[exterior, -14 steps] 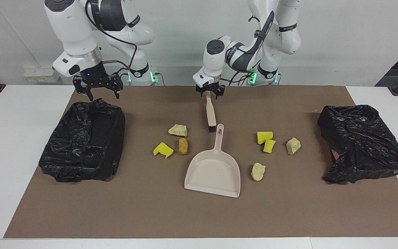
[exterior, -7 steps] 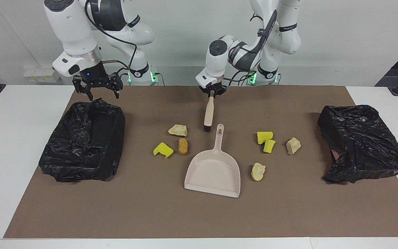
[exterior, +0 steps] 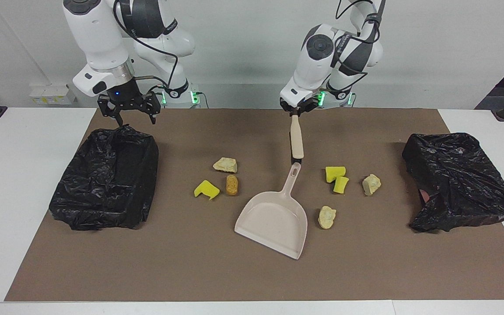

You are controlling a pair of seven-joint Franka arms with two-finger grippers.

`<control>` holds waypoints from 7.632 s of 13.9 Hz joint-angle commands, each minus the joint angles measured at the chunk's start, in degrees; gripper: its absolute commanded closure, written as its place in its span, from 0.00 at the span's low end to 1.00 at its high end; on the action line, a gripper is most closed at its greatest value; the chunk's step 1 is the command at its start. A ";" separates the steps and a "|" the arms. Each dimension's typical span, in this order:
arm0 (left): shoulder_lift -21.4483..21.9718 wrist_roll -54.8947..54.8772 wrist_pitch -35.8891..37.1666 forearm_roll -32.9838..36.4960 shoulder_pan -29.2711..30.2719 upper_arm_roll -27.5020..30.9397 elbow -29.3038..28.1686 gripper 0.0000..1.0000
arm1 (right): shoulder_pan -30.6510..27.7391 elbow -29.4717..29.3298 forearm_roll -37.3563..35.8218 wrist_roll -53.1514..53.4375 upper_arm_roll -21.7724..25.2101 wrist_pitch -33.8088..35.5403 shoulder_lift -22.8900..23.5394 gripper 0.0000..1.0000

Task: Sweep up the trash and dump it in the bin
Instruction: 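Grasp the brush with the left gripper while the right gripper grasps the dustpan, then sweep the scraps into the dustpan with the left gripper's brush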

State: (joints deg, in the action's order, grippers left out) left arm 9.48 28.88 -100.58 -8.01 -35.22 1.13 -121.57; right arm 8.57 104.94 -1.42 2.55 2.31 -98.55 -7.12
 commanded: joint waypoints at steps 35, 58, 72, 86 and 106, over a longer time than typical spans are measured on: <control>-3.06 -31.61 -14.29 3.80 21.88 -1.04 -13.07 1.00 | 5.32 -17.17 -17.56 48.20 -32.98 -20.99 35.54 1.00; -24.68 -64.53 -23.60 10.72 22.40 -0.69 14.08 1.00 | 5.14 13.27 4.85 -32.52 -26.48 -22.92 15.82 1.00; -25.31 -79.77 -8.42 19.08 16.42 -1.22 14.35 1.00 | 5.14 13.27 4.85 -30.85 -26.57 -23.18 15.82 1.00; -12.66 -54.81 3.37 18.38 17.89 -1.22 4.61 1.00 | 5.14 13.27 3.79 -35.85 -26.57 -23.62 15.99 1.00; -3.06 -21.24 -15.27 -4.39 0.07 -1.30 -14.85 1.00 | 5.93 13.54 3.71 -37.62 -26.57 -24.41 17.58 1.00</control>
State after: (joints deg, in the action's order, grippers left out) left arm 5.64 7.32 -115.79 -11.33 -33.96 -1.11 -137.05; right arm 14.65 117.82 2.20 -33.56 -23.96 -121.83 10.31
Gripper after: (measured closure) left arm 0.736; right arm 0.678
